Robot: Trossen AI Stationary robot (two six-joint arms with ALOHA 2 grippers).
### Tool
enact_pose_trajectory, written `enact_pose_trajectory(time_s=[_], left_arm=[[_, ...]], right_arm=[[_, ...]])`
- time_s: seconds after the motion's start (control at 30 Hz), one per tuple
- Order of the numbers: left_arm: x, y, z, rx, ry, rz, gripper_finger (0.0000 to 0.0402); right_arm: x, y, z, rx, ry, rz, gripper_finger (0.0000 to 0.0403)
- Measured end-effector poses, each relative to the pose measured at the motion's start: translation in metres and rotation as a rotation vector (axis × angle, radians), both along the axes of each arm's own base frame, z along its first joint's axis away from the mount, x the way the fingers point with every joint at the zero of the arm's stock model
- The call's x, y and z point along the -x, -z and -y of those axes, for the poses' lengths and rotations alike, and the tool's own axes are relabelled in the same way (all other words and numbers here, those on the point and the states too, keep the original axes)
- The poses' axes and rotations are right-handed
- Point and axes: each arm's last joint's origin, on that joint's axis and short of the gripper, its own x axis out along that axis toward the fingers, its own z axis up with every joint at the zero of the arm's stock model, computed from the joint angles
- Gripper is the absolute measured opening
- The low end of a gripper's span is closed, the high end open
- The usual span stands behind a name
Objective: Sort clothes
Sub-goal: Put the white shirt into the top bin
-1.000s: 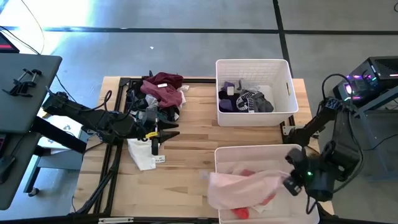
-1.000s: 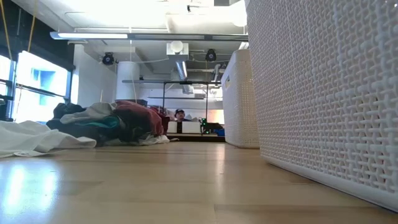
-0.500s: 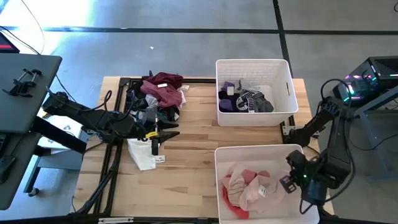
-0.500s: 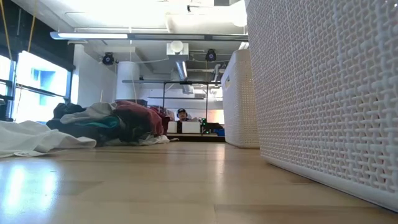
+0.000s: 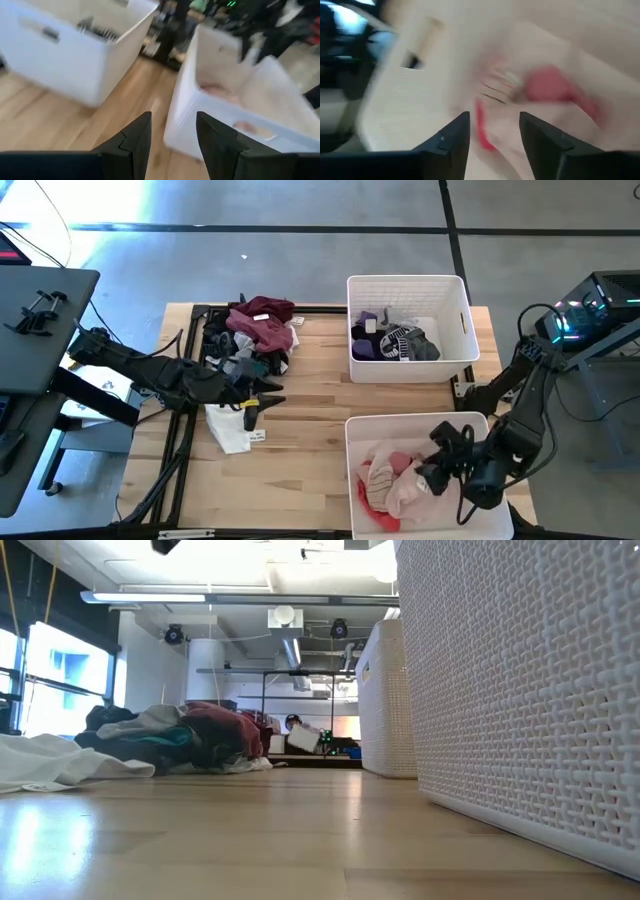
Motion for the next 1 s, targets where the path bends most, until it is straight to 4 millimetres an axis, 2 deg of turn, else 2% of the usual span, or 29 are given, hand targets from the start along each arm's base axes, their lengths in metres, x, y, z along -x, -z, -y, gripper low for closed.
enact_pose_trajectory(time_s=[0.17, 0.4, 0.53, 0.73, 0.87, 1.0], left_arm=[[0.007, 0.014, -0.003, 0.074, -0.065, -0.134, 0.0145], [0.013, 0.032, -0.008, 0.136, -0.198, -0.223, 0.0145], [0.016, 0.06, -0.008, 0.189, -0.218, -0.309, 0.0145], [0.029, 0.109, -0.007, 0.444, -0.265, -0.494, 0.0145], [0.043, 0.138, -0.009, 0.586, -0.352, -0.651, 0.0145], [0.06, 0.163, -0.012, 0.643, -0.445, -0.798, 0.0145]], right_arm=[[-0.016, -0.009, 0.0, 0.124, -0.024, 0.223, 0.0168], [-0.038, -0.026, 0.008, 0.406, 0.086, 0.502, 0.0168], [-0.053, -0.036, 0.014, 0.501, 0.114, 0.57, 0.0168], [-0.074, -0.048, 0.02, 0.58, 0.105, 0.631, 0.0168], [-0.089, -0.05, 0.023, 0.619, 0.088, 0.653, 0.0169], [-0.1, -0.056, 0.028, 0.602, 0.044, 0.696, 0.0169]])
